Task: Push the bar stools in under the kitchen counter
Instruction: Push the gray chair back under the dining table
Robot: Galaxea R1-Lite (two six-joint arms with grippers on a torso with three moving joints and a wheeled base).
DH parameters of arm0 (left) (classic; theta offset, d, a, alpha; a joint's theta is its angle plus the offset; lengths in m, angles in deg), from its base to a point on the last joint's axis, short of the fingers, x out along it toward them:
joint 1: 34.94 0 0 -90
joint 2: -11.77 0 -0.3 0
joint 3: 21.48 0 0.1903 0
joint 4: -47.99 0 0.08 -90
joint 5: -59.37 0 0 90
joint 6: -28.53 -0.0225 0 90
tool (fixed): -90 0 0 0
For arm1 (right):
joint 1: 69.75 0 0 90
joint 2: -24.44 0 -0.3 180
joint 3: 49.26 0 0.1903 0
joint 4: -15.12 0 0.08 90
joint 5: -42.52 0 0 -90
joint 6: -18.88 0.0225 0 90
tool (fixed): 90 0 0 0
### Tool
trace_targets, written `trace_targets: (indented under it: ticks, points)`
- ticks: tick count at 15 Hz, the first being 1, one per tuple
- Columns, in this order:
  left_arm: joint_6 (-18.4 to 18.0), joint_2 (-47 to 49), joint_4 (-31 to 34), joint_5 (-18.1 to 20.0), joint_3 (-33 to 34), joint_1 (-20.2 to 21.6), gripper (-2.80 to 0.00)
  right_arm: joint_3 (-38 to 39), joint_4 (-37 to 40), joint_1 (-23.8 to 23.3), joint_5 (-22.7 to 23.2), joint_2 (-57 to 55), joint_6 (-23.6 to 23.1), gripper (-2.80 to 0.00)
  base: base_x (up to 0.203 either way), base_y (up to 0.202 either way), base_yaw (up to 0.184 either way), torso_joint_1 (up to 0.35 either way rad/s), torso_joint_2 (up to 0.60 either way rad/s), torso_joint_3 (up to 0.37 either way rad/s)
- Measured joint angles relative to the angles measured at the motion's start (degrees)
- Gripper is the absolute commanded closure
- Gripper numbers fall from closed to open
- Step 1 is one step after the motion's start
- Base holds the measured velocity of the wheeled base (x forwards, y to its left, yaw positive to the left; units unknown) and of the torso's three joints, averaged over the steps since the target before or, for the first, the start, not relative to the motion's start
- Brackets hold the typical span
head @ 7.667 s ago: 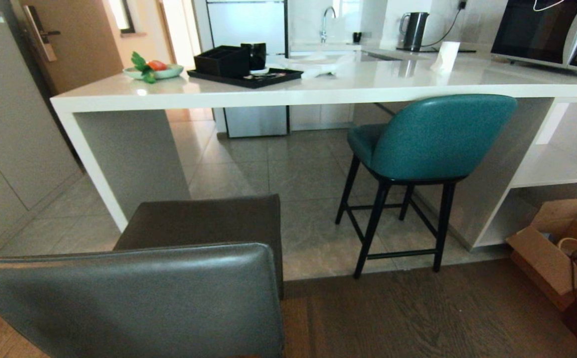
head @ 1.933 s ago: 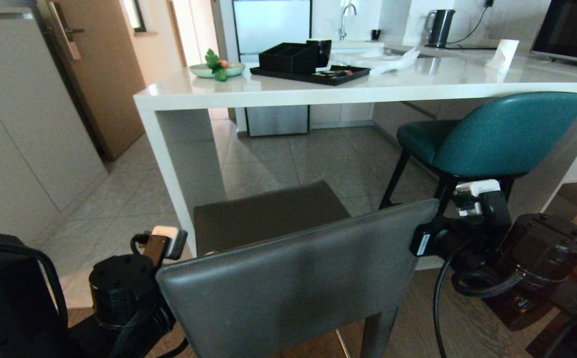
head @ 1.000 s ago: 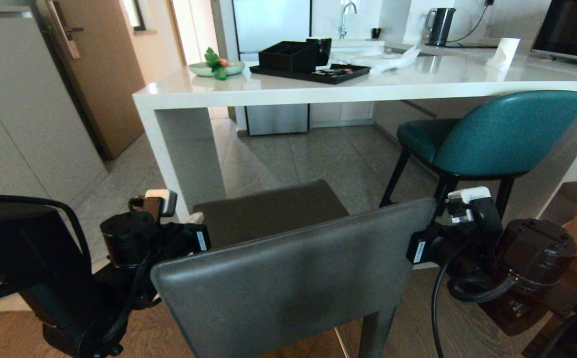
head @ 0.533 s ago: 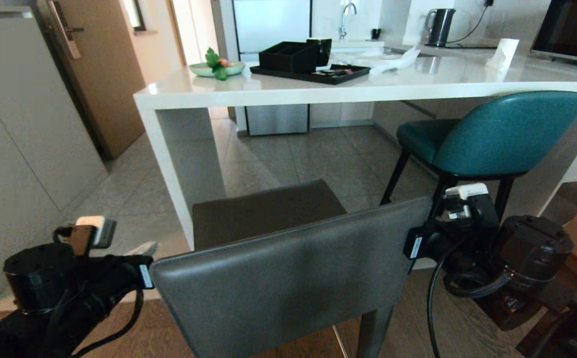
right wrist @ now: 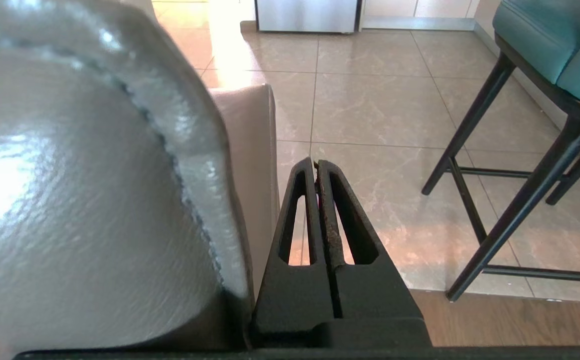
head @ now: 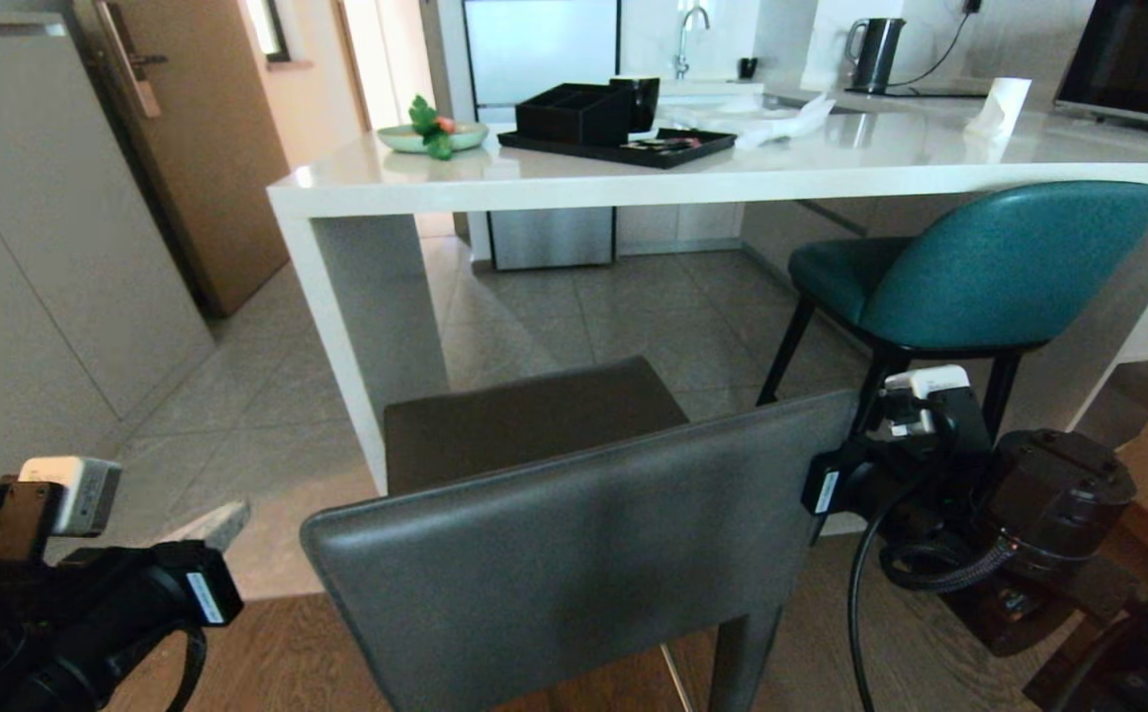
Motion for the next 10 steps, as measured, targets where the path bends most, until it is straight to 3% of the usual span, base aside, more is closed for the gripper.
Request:
trace_targets:
  ticks: [2,4,7,10]
  points:
    - [-0.65,-6.72,7.58,-0.38,-2.09,-3.5,0.0,-0.13,0.09,0.24,-0.04,-0.17,-0.21,0.0,0.0,0.0,0.0,0.0,0.0,0.0]
    - [-0.87,-12.61,19.76,-1.99,-6.7,-9.83,0.0,-0.48,0.26,0.5,-0.22,-0.27,-0.32,0.0,0.0,0.0,0.0,0.0,0.0,0.0]
    - [-0.33,-16.95,35.97,-11.02,-12.65,-18.48,0.0,-0.66,0.34,0.61,-0.14,-0.22,-0.32,0.0,0.0,0.0,0.0,0.0,0.0,0.0]
    - [0.49,-15.8,35.7,-15.52,-13.9,-20.25,0.0,-0.72,0.41,0.61,-0.05,-0.02,-0.39,0.0,0.0,0.0,0.0,0.0,0.0,0.0]
